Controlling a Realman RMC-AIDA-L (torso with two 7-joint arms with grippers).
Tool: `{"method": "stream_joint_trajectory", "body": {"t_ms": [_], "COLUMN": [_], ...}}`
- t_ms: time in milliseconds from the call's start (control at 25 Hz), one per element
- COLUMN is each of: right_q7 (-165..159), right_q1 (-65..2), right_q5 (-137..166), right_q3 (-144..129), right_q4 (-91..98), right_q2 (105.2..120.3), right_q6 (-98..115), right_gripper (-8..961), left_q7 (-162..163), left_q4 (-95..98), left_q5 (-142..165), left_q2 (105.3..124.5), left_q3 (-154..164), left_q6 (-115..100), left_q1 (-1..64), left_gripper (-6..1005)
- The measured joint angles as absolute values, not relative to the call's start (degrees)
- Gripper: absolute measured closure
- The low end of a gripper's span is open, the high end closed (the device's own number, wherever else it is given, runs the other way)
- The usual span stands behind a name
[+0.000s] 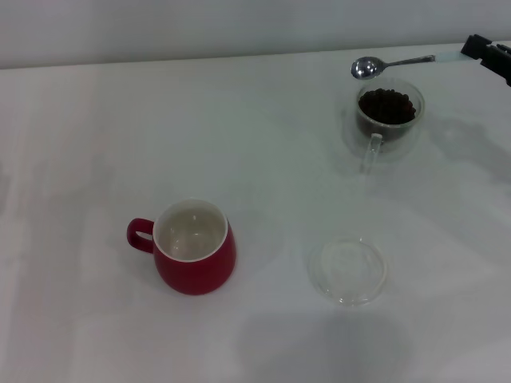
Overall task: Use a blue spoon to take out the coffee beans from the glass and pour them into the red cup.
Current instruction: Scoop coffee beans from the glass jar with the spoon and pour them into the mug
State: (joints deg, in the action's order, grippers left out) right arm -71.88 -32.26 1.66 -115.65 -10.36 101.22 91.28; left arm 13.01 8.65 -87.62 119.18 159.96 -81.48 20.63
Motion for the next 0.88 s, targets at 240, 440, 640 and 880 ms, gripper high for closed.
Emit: {"method": "stream_joint_trajectory", "body": {"t_ms": [240,440,640,880], "right_q7": [-68.03,-66.15,-63.78,-60.29], "right_q1": [-32.74,-32.52,-31.86,-31.53], "right_q5": [1.95,2.13,2.04,2.06], "right_q3": [-115.83,-116.38,-117.41,-117.43], "right_q4": [-10.44,-10.87,-11.13,-11.17], "right_q2": [101.04,100.35,99.9,100.15], "right_q6": [87.65,87.41,87.3,86.89], "right_gripper": [803,803,803,803], "left_q7": [13.01,13.01,13.01,13.01], "left_q4": [8.61,8.61,8.61,8.61], "left_q5": [-88.05,-88.11,-88.17,-88.17], "left_q2": [119.18,119.18,119.18,119.23], "left_q3": [159.96,159.96,159.96,159.96], "left_q6": [-81.47,-81.47,-81.47,-81.47], "left_q1": [20.83,20.74,20.6,20.57], "left_gripper": [166,166,165,165]}}
